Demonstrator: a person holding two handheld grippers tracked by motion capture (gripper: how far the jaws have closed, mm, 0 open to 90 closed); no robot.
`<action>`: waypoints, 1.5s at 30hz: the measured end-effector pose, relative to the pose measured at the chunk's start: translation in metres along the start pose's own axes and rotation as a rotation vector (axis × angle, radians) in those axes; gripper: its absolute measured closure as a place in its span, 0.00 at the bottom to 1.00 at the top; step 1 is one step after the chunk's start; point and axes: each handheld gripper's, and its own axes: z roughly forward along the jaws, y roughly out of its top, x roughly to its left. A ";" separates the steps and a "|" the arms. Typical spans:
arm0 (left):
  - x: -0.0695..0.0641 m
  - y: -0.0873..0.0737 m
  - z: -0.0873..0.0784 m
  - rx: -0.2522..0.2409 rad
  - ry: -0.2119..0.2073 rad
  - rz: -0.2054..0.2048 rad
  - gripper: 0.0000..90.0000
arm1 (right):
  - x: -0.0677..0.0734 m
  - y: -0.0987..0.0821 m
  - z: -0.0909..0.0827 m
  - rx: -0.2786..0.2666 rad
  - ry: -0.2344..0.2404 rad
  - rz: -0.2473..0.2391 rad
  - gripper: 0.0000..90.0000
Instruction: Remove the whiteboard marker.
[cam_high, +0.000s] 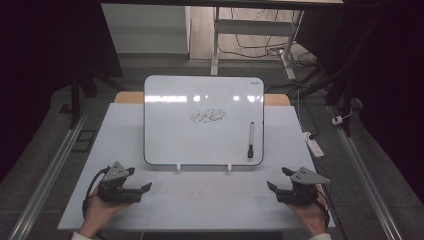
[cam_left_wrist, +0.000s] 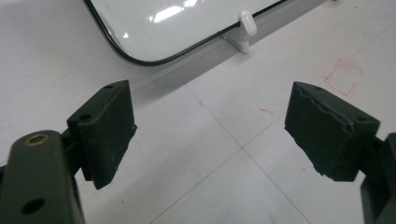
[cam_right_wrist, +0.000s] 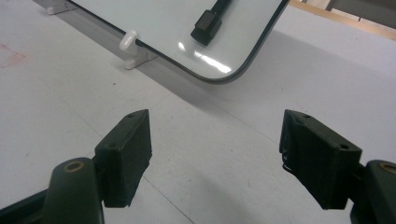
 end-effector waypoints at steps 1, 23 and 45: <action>0.000 0.000 0.000 0.000 0.000 0.001 0.18 | 0.000 0.000 0.000 0.000 0.000 0.000 0.27; -0.001 0.000 0.001 0.008 -0.008 0.017 0.18 | 0.002 -0.001 0.000 0.008 -0.022 0.006 0.29; -0.006 -0.001 0.002 -0.001 -0.015 0.030 0.19 | 0.029 0.049 0.012 0.028 -0.128 0.028 0.35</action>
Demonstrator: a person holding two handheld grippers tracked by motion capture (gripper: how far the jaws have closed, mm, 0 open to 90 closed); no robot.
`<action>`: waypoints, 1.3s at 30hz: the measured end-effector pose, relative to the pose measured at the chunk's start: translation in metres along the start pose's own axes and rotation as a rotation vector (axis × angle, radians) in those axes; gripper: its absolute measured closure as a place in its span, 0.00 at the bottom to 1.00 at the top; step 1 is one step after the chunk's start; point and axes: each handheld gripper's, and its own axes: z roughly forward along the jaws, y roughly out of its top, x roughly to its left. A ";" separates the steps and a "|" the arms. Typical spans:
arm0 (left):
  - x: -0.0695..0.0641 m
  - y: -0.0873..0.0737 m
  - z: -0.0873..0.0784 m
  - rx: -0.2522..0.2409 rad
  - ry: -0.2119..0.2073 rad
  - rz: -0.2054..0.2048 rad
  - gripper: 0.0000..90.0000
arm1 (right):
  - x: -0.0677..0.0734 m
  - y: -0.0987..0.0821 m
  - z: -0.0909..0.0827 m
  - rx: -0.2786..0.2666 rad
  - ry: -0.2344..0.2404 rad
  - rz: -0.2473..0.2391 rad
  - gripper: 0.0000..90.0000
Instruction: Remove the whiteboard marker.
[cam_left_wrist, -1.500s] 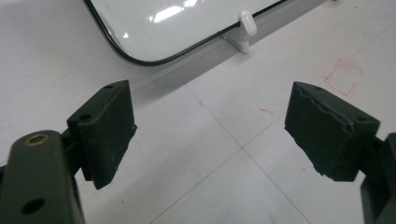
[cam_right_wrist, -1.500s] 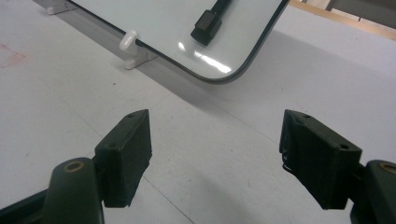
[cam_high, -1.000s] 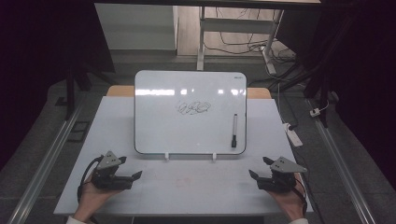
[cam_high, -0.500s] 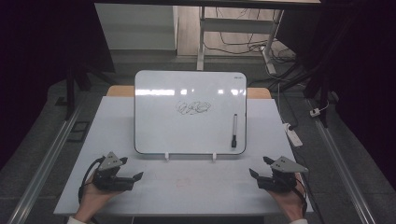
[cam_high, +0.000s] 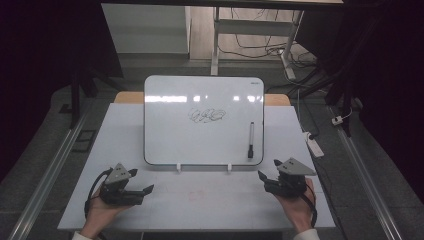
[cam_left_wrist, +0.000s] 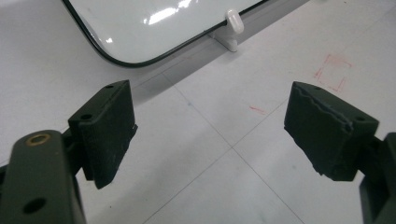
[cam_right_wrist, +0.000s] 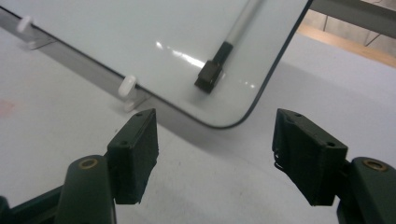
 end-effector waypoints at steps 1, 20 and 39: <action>0.000 0.000 0.000 0.001 0.000 0.000 0.19 | 0.001 0.004 0.003 0.004 -0.003 0.003 0.35; 0.002 -0.003 0.003 0.014 0.002 -0.003 0.19 | -0.011 0.057 0.039 0.036 -0.064 0.110 0.42; 0.003 -0.004 0.004 0.019 -0.001 0.006 0.20 | -0.014 0.096 0.077 0.085 -0.126 0.128 0.54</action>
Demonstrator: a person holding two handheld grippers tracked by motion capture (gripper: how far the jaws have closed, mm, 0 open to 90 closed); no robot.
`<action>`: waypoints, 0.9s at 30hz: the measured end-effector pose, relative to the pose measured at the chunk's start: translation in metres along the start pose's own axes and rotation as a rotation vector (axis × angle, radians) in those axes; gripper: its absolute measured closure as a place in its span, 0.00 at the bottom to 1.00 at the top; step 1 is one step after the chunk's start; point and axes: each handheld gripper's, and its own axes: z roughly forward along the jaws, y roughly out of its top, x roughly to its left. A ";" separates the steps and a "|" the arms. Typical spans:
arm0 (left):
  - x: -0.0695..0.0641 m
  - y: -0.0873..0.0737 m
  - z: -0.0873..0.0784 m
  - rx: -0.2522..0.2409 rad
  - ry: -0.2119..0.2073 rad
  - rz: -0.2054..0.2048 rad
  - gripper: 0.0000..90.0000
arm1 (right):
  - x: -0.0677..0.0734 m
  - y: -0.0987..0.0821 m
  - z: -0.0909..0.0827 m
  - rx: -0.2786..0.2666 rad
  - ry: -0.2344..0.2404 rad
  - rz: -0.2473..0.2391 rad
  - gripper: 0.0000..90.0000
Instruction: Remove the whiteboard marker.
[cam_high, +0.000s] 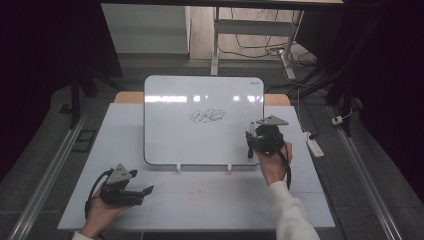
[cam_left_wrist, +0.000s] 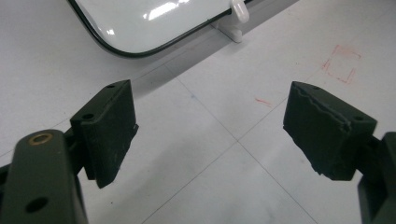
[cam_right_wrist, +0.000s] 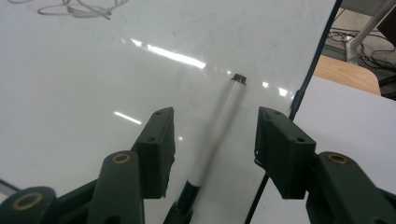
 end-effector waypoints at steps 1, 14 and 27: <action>0.000 0.000 0.000 0.000 0.000 0.001 0.20 | 0.000 0.001 0.001 0.005 0.000 0.002 0.56; -0.001 0.000 0.001 0.005 -0.002 0.006 0.20 | 0.002 0.006 0.010 0.013 -0.037 0.009 0.73; 0.000 0.000 0.001 0.004 -0.002 0.006 0.20 | 0.008 0.009 0.017 0.027 -0.073 0.014 0.80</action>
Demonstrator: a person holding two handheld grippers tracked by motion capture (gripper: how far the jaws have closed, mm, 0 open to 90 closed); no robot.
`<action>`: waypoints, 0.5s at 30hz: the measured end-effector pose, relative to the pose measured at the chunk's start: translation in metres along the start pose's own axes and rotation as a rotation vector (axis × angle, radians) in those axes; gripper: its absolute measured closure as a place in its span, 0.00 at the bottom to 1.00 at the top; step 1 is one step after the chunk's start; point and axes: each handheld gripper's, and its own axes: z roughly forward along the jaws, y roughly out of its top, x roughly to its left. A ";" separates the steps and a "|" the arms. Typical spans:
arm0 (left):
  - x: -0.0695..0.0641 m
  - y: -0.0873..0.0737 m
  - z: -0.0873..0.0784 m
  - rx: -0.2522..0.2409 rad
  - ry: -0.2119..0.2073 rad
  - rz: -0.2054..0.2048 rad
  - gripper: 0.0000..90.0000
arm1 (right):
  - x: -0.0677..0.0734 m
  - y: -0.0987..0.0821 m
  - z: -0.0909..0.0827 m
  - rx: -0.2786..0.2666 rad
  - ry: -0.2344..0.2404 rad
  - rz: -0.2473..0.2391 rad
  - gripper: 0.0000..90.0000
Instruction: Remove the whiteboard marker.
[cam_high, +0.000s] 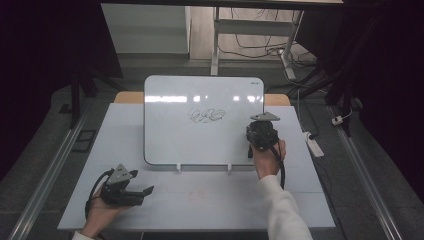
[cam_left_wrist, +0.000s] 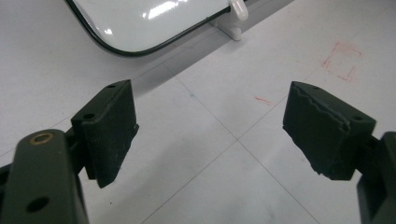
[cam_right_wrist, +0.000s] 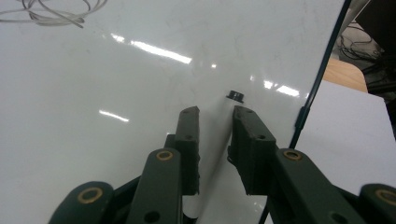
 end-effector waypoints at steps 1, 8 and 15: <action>0.000 0.000 0.000 0.000 0.000 0.000 0.20 | 0.000 0.000 0.001 0.002 -0.005 0.002 0.81; 0.000 0.000 0.000 0.002 0.000 0.004 0.20 | 0.004 0.001 0.006 0.009 -0.012 0.020 0.83; -0.001 0.000 0.001 0.002 0.001 0.006 0.20 | 0.012 0.007 0.010 0.027 -0.041 0.015 0.85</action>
